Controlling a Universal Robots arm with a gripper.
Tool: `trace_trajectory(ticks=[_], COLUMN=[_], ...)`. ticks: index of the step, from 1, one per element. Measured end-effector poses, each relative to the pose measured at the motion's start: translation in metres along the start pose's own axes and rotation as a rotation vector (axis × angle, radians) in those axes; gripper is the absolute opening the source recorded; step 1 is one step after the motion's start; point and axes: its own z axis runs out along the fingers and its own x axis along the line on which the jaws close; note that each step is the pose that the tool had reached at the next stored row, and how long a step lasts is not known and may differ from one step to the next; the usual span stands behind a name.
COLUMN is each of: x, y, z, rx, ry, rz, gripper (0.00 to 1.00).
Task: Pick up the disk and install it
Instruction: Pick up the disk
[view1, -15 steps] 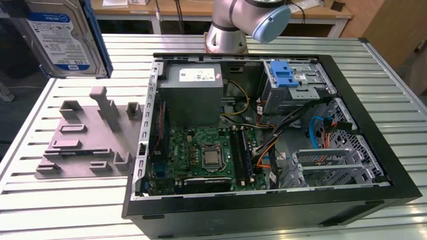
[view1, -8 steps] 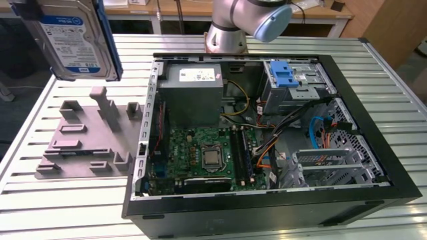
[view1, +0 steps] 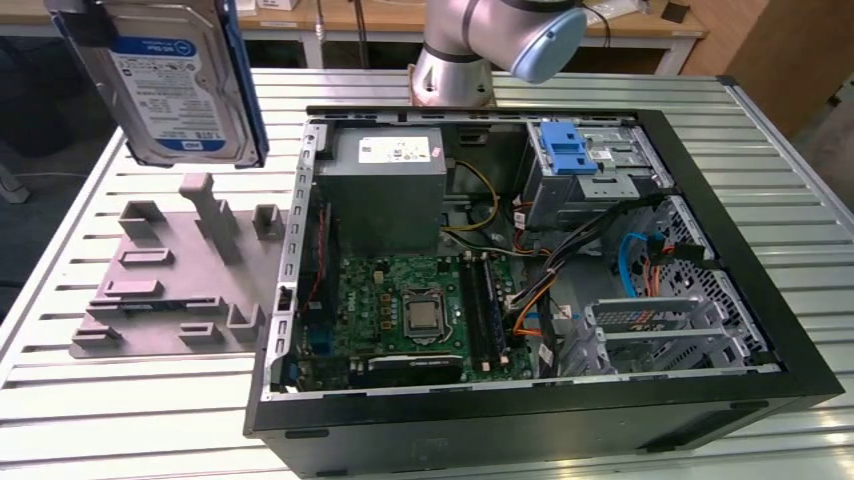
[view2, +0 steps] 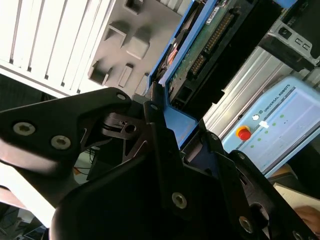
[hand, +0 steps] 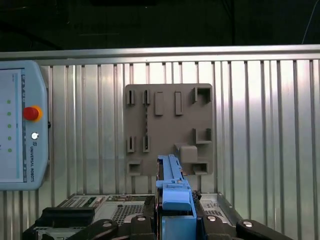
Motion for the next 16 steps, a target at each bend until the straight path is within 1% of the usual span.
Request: trace_trajectory(ticks=[5, 10, 12, 16], x=[0.0027, 0.0032, 0.0036, 0.0056], y=[-0.016, -0.0374, -0.0419, -0.0471], z=[-0.0001, -0.0003, -0.0003, -0.0002], rx=[-0.0025, -0.0041, -0.0041, -0.0015], ry=[0.0001, 0.0002, 0.0002, -0.0004], rz=[0.0, 0.0, 0.0, 0.0], gripper=[0.36, 0.36, 0.36, 0.36])
